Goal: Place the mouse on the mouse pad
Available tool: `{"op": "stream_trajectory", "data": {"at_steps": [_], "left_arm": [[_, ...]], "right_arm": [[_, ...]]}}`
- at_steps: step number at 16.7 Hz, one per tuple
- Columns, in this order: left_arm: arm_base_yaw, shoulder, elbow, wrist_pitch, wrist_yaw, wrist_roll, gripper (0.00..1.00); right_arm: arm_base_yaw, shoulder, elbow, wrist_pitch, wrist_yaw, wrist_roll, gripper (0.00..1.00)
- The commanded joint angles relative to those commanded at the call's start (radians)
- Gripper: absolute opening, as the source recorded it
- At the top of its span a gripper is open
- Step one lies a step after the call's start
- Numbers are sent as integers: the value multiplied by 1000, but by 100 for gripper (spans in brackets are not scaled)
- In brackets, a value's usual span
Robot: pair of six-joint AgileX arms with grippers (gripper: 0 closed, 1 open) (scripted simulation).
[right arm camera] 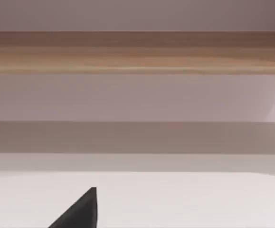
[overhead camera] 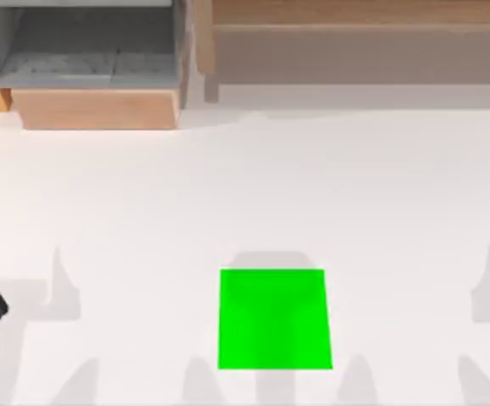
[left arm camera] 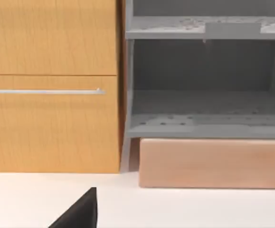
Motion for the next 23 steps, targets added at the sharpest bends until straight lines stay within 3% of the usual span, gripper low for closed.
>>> {"op": "stream_trajectory", "data": {"at_steps": [5,9,16,23], "left_arm": [[0,0,0,0,0,0,100],[0,0,0,0,0,0,100],[0,0,0,0,0,0,100],[0,0,0,0,0,0,100]], "right_arm": [[-1,57,36,-36,-8,-59,100],[-4,264,155,-158,-40,-285,100],[-71,817,453,-495,-96,-1003,100],[-252,1282,746,-830,-87,-1677,100]]}}
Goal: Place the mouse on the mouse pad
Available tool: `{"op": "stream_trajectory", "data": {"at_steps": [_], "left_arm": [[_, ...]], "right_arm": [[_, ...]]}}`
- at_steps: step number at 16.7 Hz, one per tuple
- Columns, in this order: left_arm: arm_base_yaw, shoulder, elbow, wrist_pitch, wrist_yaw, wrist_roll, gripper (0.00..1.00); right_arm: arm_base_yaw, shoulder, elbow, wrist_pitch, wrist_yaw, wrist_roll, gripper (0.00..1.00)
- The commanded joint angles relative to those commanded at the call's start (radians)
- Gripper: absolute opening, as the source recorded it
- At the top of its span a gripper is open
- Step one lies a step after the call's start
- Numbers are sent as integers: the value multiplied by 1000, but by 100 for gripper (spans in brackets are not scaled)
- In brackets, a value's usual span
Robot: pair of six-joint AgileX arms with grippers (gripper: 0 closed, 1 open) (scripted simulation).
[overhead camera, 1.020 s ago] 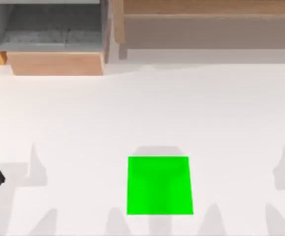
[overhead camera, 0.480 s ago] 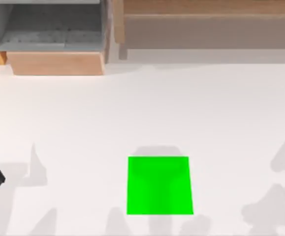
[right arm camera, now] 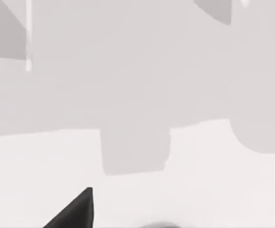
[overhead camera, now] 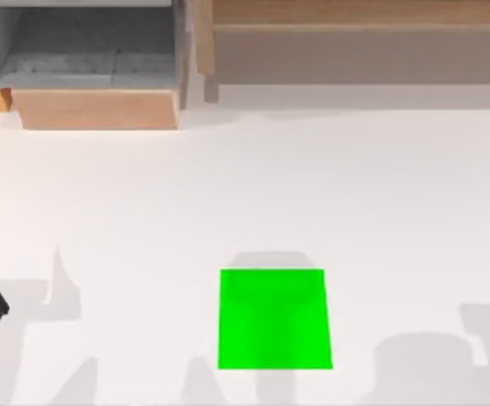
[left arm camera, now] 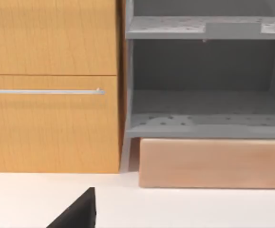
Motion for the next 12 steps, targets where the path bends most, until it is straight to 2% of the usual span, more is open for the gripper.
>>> {"op": "stream_trajectory", "data": {"at_steps": [6,9,12], "left_arm": [[0,0,0,0,0,0,100],[0,0,0,0,0,0,100],[0,0,0,0,0,0,100]], "right_arm": [[-198,209,204,-179,49,-409,100],[-280,249,274,-226,73,-532,100],[-323,265,308,-246,85,-589,100]]}}
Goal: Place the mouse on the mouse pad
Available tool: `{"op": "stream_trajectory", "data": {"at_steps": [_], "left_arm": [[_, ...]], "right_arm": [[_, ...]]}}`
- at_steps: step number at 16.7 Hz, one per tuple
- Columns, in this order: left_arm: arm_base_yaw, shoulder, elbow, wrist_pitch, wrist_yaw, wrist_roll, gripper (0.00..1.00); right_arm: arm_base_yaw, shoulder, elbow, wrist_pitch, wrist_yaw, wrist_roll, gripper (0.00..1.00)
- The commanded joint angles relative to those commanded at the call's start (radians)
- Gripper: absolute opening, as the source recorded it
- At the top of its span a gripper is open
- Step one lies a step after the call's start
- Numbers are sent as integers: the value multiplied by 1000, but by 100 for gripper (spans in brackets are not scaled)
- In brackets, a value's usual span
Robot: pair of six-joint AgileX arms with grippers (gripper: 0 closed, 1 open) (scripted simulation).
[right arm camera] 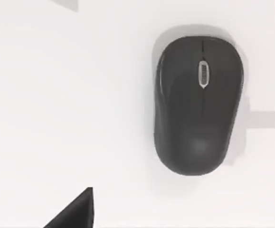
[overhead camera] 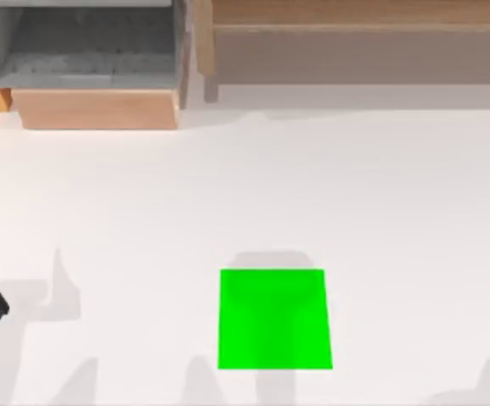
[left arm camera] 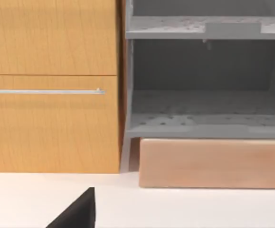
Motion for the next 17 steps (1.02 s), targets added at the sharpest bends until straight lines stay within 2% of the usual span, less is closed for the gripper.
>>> {"op": "stream_trajectory", "data": {"at_steps": [8,17], "left_arm": [[0,0,0,0,0,0,100],[0,0,0,0,0,0,100]], "right_arm": [[0,16,-25,38,1,-2,100],[0,182,-235,419,1,1,100]]}}
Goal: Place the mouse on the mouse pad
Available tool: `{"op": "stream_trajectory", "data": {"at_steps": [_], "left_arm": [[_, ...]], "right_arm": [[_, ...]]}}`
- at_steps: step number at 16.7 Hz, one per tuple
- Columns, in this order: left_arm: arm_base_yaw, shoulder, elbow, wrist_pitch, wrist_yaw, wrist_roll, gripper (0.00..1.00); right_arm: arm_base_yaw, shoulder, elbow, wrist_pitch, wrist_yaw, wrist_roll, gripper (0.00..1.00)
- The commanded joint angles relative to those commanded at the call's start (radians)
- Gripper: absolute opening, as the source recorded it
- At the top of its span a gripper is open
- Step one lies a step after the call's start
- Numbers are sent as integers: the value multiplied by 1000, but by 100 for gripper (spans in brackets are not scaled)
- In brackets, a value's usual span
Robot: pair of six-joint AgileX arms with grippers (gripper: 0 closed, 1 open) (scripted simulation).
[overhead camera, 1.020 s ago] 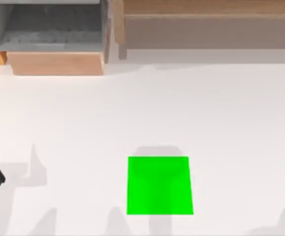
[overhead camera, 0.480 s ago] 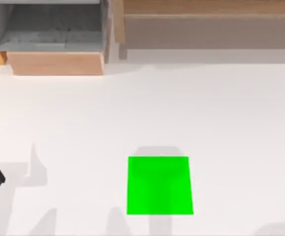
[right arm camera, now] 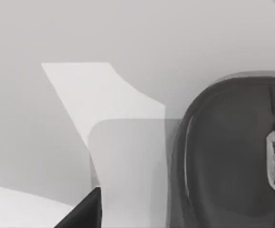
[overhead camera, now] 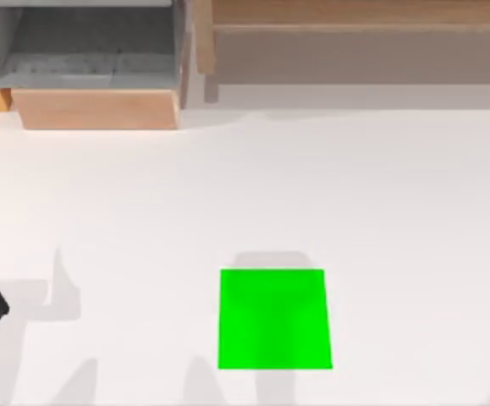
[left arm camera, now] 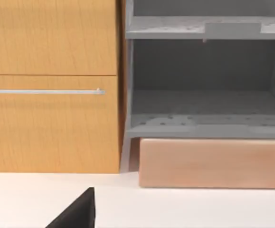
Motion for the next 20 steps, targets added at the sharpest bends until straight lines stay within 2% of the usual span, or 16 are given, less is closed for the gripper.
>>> {"op": "stream_trajectory", "data": {"at_steps": [5,18,20], "left_arm": [[0,0,0,0,0,0,100],[0,0,0,0,0,0,100],[0,0,0,0,0,0,100]], "right_arm": [[0,5,-7,10,0,0,100],[0,5,-7,10,0,0,2],[0,5,-7,10,0,0,0]]}}
